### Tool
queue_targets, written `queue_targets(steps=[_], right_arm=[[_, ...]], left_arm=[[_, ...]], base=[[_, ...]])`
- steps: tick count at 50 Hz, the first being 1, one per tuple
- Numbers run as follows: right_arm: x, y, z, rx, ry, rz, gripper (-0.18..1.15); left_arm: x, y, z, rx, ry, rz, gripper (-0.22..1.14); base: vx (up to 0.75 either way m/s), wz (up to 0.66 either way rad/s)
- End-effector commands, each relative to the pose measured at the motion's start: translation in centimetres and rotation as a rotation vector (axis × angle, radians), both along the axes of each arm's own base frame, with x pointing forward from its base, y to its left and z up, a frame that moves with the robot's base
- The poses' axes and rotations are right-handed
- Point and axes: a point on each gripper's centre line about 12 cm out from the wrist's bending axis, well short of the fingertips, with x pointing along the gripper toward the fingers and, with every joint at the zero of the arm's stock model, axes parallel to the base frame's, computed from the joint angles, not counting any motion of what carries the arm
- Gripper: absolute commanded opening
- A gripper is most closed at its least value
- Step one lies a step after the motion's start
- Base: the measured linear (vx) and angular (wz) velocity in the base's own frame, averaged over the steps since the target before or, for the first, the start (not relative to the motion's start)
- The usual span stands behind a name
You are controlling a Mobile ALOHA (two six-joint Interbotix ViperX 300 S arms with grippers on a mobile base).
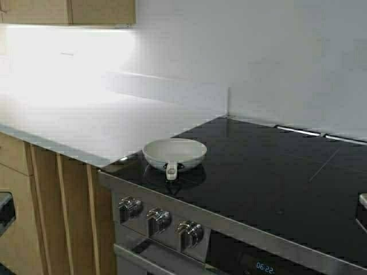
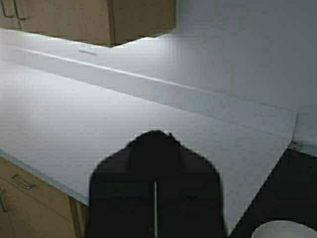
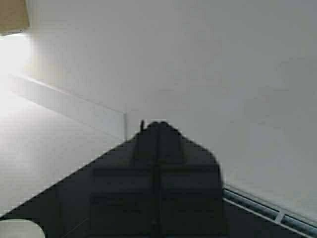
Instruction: Wash the pan
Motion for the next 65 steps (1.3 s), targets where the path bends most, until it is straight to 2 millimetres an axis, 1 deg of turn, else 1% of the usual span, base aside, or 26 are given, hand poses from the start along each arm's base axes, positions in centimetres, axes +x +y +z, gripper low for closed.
queue_targets(steps=[1, 5, 6, 13, 15, 17, 21, 27, 34, 41, 46, 52, 57, 65], right_arm=[[0.1, 0.2, -0.7, 0.004, 0.025, 0.009, 0.10], [0.1, 0.2, -0.8, 0.006, 0.028, 0.009, 0.08], [0.1, 0.2, -0.7, 0.006, 0.026, 0.010, 0.08], [0.1, 0.2, -0.7, 0.012, 0.029, 0.009, 0.07], [0.1, 0.2, -0.7, 0.021, 0.032, 0.009, 0.07], [0.1, 0.2, -0.7, 0.029, 0.034, 0.010, 0.07], [0.1, 0.2, -0.7, 0.036, 0.034, 0.013, 0.07], [0.1, 0.2, -0.7, 0.033, 0.034, 0.011, 0.07], [0.1, 0.2, -0.7, 0.035, 0.034, 0.011, 0.07], [0.1, 0.2, -0.8, 0.035, 0.037, 0.011, 0.07], [0.1, 0.2, -0.8, 0.035, 0.037, 0.011, 0.07], [0.1, 0.2, -0.8, 0.035, 0.037, 0.011, 0.07], [0.1, 0.2, -0.8, 0.037, 0.039, 0.011, 0.07], [0.1, 0.2, -0.9, 0.035, 0.042, 0.011, 0.07]], left_arm=[[0.2, 0.3, -0.5, -0.029, 0.053, 0.011, 0.00], [0.3, 0.2, -0.1, -0.060, 0.049, 0.007, 0.28], [0.3, 0.2, -0.1, -0.072, 0.047, 0.006, 0.40], [0.7, 0.0, -0.6, -0.138, 0.082, -0.005, 1.01], [0.9, -0.3, -0.8, -0.154, 0.103, -0.018, 1.08], [1.2, -0.7, -1.1, -0.178, 0.128, -0.037, 1.07], [1.8, -1.8, -1.9, -0.222, 0.173, -0.086, 1.01], [2.9, -3.2, -3.2, -0.287, 0.215, -0.137, 1.01], [3.9, -4.1, -4.4, -0.364, 0.221, -0.167, 1.01], [4.2, -4.7, -5.7, -0.473, 0.213, -0.192, 1.01], [4.3, -4.9, -7.2, -0.555, 0.227, -0.198, 1.01], [4.7, -5.5, -9.2, -0.585, 0.276, -0.229, 1.01], [5.6, -6.2, -11.0, -0.610, 0.323, -0.260, 1.01], [7.1, -7.1, -13.8, -0.703, 0.365, -0.305, 1.01]], base=[[0.00, 0.00], [0.00, 0.00], [0.00, 0.00], [0.00, 0.00], [0.00, 0.00], [0.00, 0.00], [0.00, 0.00], [0.00, 0.00], [0.00, 0.00], [0.00, 0.00], [0.00, 0.00], [0.00, 0.00], [0.00, 0.00], [0.00, 0.00]])
